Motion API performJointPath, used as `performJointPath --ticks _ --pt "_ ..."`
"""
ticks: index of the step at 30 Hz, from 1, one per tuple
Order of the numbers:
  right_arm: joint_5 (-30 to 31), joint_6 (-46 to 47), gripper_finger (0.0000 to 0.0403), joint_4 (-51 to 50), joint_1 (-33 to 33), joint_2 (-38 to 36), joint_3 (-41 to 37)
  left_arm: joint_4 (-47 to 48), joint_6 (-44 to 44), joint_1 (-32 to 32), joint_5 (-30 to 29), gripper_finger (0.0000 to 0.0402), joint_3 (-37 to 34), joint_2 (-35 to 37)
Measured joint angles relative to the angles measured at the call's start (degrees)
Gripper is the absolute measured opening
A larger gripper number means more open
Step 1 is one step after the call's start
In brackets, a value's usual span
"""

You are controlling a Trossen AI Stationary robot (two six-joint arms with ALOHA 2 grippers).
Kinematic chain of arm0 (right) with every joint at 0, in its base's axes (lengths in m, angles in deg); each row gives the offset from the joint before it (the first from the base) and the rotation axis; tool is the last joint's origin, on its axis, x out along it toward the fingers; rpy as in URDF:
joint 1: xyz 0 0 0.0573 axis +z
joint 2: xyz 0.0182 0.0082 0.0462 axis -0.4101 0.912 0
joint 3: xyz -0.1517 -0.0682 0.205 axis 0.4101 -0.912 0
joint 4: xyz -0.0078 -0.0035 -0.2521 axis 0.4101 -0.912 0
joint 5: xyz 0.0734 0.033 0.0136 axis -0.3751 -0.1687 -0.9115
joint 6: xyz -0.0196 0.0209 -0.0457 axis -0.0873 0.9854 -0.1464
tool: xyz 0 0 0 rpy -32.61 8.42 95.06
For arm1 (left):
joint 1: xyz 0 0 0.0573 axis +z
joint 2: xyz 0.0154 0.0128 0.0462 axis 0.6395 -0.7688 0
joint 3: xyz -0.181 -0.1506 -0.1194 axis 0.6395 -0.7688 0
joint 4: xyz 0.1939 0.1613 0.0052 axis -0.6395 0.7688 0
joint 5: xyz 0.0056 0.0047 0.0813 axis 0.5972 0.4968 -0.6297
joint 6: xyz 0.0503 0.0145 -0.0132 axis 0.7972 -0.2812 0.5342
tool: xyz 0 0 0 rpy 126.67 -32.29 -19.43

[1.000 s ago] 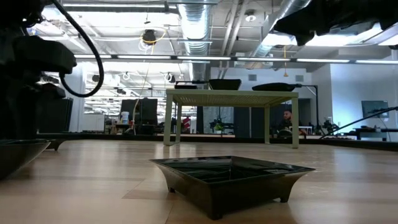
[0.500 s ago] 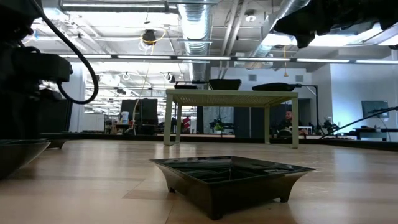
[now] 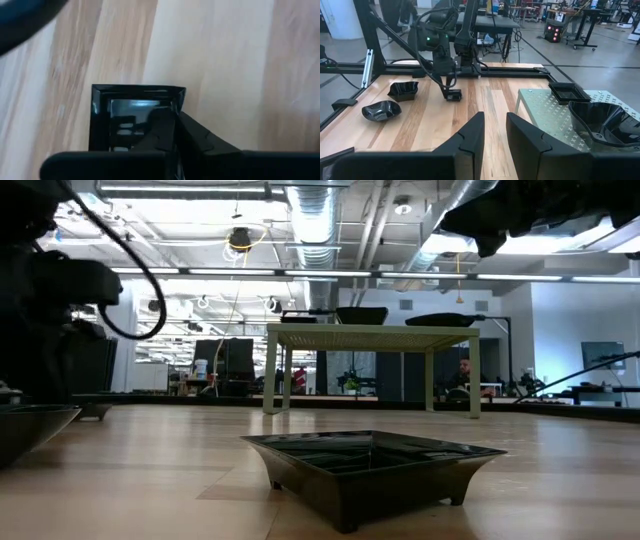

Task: Pick & Place Mini shaped plates
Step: Stack the square plate on top of the other square plate on the shelf

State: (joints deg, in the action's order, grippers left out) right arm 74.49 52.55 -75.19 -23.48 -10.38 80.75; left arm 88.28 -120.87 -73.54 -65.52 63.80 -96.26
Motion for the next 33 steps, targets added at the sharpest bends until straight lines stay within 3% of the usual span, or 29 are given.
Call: performJointPath --ticks 5,9,15,17,20,22,27,33 --pt "0.0 0.0 0.0075 0.0 -0.01 0.0 0.0 -5.92 1.93 0.02 -4.09 0.0018 1.06 -0.05" --pt "0.0 -0.02 0.0075 0.02 -0.01 0.0 0.0 -6.64 9.02 0.02 -8.27 0.0008 5.98 -0.07" --pt "0.0 -0.07 0.0075 0.07 -0.02 0.0 0.0 -9.19 35.97 1.54 -20.25 0.0008 15.98 -0.07" --pt "0.01 -0.25 0.0075 0.29 -0.02 0.0 0.0 -11.65 44.92 4.4 -21.48 0.0007 18.96 -0.05" --pt "0.0 -0.48 0.0075 0.28 -0.02 0.0 0.0 -14.75 49.61 11.17 -21.44 0.0009 22.58 -0.04" --pt "0.02 -0.5 0.0075 0.31 -0.02 0.0 0.0 -17.26 52.69 17.26 -18.43 0.0008 23.82 -0.02" --pt "0.02 -0.64 0.0075 0.3 -0.02 0.0 0.0 -20.92 63.72 33.33 -2.46 0.0009 23.85 -0.41" --pt "0.02 -4.97 0.0075 4.6 -0.02 0.0 -0.02 -25.15 68.44 46.97 4.95 0.0008 23.8 -2.32"
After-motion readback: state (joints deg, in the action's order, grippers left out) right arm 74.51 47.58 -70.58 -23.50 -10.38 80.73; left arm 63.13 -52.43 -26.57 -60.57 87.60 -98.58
